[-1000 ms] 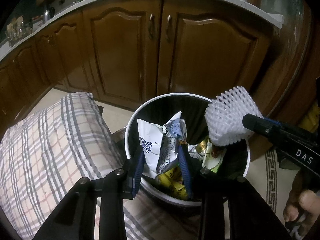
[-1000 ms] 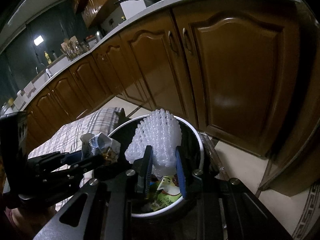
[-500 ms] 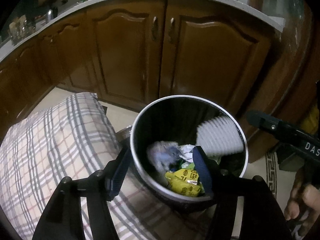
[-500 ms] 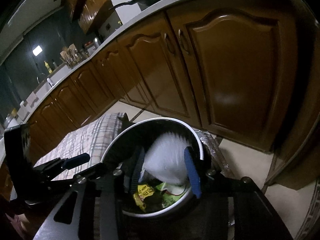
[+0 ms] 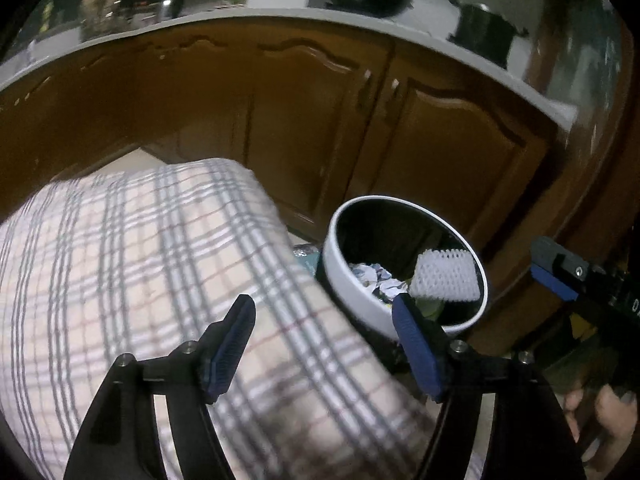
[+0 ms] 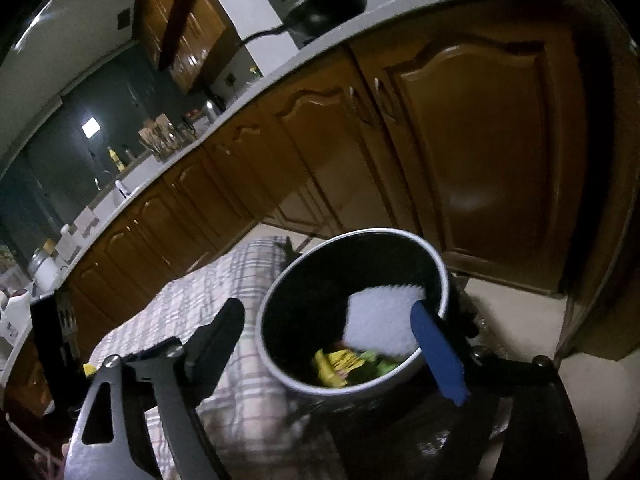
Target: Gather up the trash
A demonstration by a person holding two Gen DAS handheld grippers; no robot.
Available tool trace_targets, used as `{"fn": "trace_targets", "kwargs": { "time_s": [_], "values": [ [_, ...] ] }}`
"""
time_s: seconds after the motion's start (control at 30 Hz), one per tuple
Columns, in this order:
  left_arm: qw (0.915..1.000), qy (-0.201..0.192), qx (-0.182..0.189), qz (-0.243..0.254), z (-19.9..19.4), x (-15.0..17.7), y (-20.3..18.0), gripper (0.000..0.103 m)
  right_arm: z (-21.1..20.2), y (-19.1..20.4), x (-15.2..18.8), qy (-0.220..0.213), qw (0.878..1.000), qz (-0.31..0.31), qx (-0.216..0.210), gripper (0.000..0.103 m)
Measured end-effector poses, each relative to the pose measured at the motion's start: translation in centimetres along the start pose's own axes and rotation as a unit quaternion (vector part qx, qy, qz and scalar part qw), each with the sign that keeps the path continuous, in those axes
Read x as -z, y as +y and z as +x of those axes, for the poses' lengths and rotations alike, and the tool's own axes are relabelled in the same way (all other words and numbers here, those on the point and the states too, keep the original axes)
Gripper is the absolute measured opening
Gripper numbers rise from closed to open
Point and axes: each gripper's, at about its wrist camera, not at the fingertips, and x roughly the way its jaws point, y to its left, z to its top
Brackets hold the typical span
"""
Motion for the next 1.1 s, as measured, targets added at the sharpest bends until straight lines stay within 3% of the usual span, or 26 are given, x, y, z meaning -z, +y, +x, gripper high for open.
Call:
{"fn": "trace_targets", "kwargs": {
  "time_s": [0.3,0.43,0.57,0.73,0.93,1.1],
  "values": [
    [0.9965,-0.064,-0.021,-0.049,-8.5,3.5,3.6,0.081,-3.7,6.1,3.3,-0.054,0.998,-0.031,-0.006,0.102],
    [0.9949,-0.086,-0.039,-0.035,-11.5,5.1,3.9,0.081,-4.3,8.1,4.8,-0.064,0.997,-0.044,0.008,0.103],
    [0.9916,-0.113,-0.059,-0.022,-14.3,6.7,4.1,0.089,-4.8,9.8,5.7,-0.067,0.996,-0.058,0.02,0.103],
    [0.981,-0.166,-0.1,0.005,-18.0,9.0,3.4,0.102,-6.5,12.4,6.7,-0.093,0.991,-0.089,0.031,0.103],
    [0.9648,-0.223,-0.139,0.018,-20.9,13.1,3.1,0.102,-8.6,14.9,8.7,-0.162,0.973,-0.154,0.056,0.103],
    [0.9584,-0.228,-0.169,0.026,-20.6,15.4,3.4,0.102,-8.3,14.7,10.2,-0.179,0.97,-0.157,0.053,0.103]
  ]
}}
